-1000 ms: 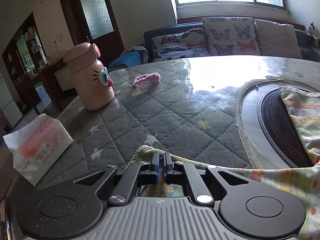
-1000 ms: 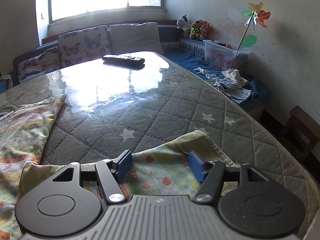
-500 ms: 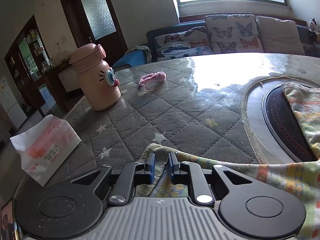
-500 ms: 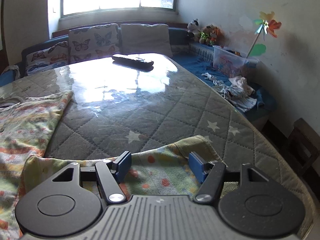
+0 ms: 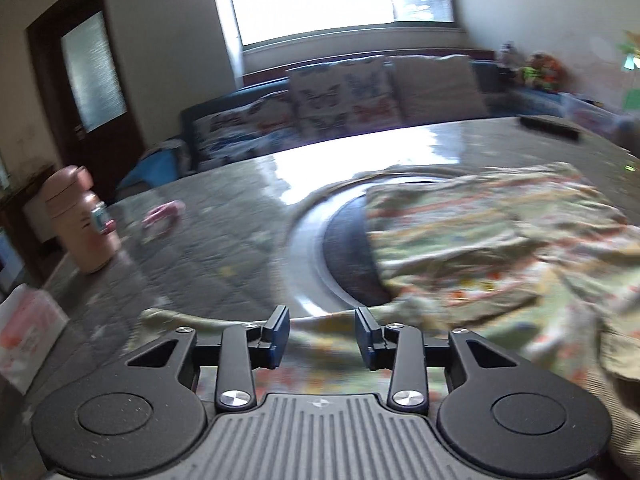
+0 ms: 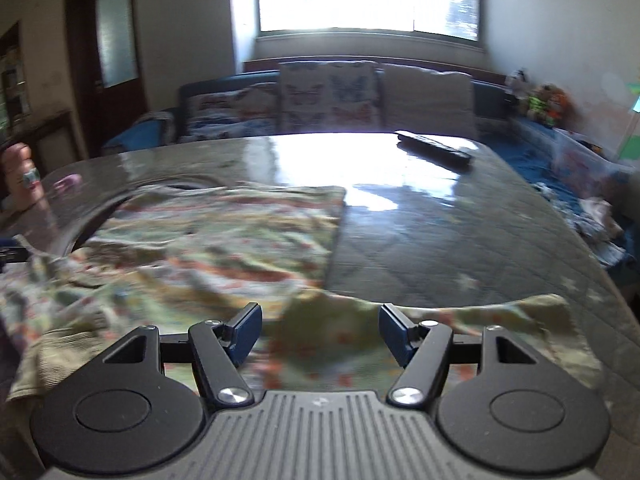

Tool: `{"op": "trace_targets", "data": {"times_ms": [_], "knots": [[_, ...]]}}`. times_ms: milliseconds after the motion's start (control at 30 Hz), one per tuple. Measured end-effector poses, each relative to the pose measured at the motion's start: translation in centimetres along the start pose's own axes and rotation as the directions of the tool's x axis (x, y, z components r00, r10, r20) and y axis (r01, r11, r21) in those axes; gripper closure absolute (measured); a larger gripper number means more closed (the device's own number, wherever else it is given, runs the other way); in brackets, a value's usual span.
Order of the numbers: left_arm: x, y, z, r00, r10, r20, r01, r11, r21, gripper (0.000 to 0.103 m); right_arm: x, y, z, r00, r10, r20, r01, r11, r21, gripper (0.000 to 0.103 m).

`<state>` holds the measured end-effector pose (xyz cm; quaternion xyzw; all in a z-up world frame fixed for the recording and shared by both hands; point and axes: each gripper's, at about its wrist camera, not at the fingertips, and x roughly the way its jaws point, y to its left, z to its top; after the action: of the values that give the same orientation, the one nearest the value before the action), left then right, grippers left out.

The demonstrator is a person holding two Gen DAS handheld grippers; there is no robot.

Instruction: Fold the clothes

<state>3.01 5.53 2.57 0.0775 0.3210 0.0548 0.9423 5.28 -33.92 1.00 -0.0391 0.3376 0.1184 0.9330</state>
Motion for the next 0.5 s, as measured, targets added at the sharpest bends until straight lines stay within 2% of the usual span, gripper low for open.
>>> {"op": "trace_targets", "data": {"times_ms": [233,433,500], "knots": [[0.2,-4.4,-0.8,0.995,-0.100,-0.012,0.100,0.991,0.089,0.061,-0.2,5.0,-0.2,0.989,0.146,-0.017,-0.147,0.984,-0.102,0.037],[-0.2,-6.8,-2.4,0.989,-0.150,-0.009,0.149,0.971,0.189,0.052,-0.2,5.7,-1.5,0.988,0.147,-0.056,-0.154,0.977,-0.148,0.037],[-0.4,-7.4,-2.7,0.989,-0.144,0.007,0.139,0.965,0.222,0.051,-0.2,5.8,-1.8,0.988,0.143,-0.065,-0.152,0.976,-0.154,0.037]]}}
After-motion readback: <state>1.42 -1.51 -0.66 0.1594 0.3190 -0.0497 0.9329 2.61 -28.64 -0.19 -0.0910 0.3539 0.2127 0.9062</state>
